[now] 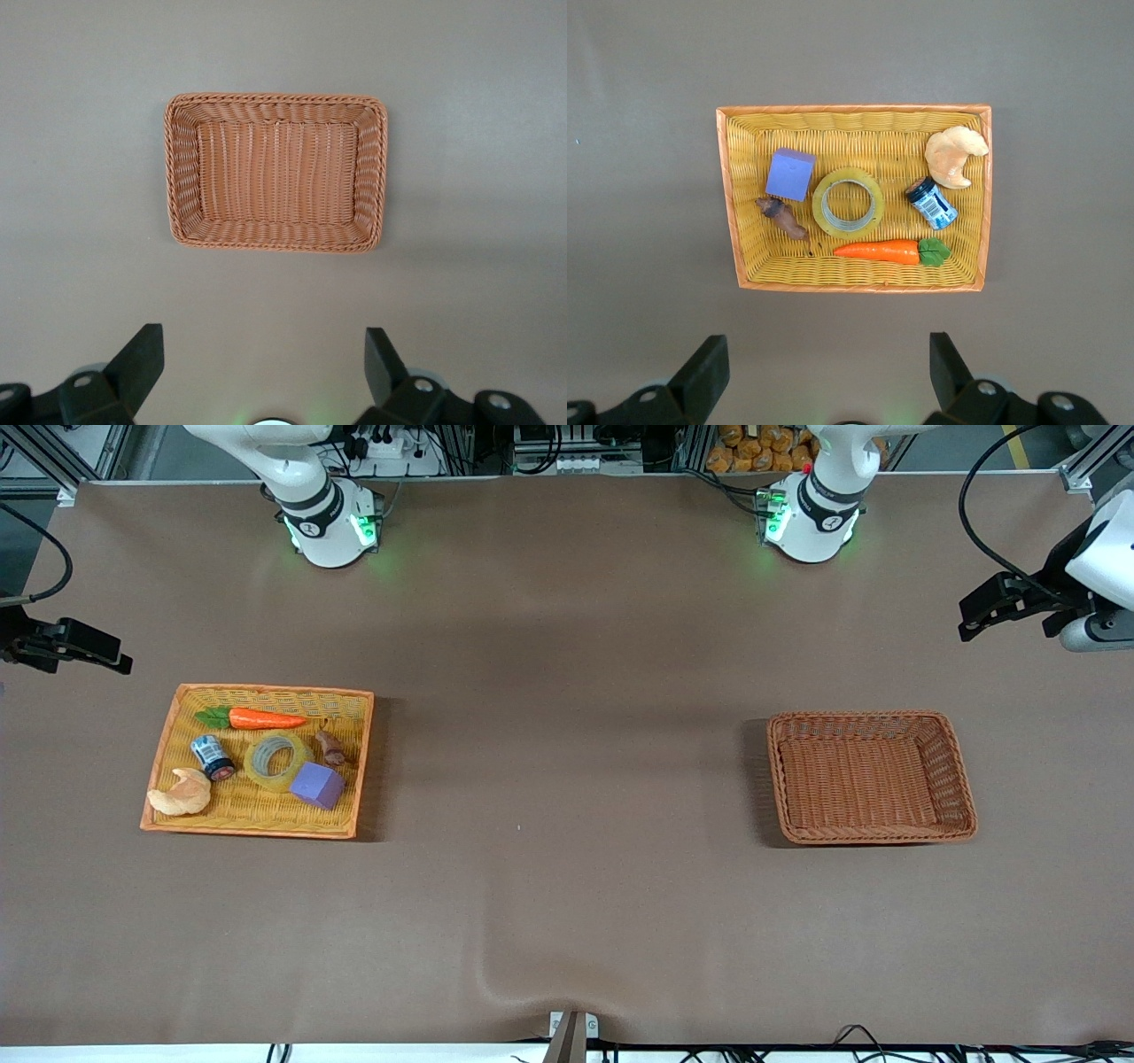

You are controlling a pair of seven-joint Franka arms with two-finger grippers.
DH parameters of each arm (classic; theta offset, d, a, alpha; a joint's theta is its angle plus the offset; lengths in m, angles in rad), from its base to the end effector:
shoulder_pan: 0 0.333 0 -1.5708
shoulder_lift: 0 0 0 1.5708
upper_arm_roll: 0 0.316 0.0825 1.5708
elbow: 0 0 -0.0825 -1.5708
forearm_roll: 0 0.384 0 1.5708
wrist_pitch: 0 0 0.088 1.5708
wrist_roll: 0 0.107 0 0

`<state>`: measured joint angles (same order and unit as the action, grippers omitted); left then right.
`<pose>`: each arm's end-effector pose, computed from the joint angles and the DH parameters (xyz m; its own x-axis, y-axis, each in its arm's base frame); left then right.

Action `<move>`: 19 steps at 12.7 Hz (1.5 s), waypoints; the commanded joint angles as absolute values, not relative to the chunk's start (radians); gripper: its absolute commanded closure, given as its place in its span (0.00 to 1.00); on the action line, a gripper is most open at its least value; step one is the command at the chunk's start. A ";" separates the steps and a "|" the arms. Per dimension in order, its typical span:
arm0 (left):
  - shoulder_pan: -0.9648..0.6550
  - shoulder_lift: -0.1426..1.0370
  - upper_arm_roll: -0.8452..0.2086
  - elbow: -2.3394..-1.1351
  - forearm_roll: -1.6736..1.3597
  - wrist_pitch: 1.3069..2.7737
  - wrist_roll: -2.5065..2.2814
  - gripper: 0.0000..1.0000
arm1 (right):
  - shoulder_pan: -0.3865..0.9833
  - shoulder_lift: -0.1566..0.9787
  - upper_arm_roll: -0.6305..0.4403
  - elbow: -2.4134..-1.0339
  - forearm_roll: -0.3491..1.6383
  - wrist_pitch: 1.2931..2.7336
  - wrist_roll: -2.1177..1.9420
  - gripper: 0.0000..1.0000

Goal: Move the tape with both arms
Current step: 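Move the right gripper toward the yellow tray of objects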

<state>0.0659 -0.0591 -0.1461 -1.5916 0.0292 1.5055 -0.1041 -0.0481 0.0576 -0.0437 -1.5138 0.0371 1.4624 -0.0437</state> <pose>0.5279 -0.0417 0.6409 0.9994 0.0262 -0.0235 0.0253 -0.9989 -0.0404 0.5585 -0.0464 0.6102 0.9933 -0.0438 -0.1071 -0.0482 -0.9981 -0.0393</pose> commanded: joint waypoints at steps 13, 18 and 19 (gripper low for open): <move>0.057 -0.020 -0.153 -1.546 0.000 1.493 -0.080 0.00 | -0.057 0.070 -0.021 -1.546 0.058 1.491 -0.034 0.00; 0.061 0.034 -0.149 -1.509 -0.002 1.485 -0.078 0.00 | -0.051 0.075 -0.021 -1.751 0.055 1.731 -0.070 0.00; 0.063 0.041 -0.150 -1.509 0.000 1.485 -0.078 0.00 | -0.054 0.089 -0.021 -1.808 0.055 1.779 -0.122 0.00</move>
<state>0.0553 0.0193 -0.1516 -1.5454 0.0194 1.5051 -0.1028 -0.0476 0.0907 -0.0243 -1.7071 0.0418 1.7005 -0.0636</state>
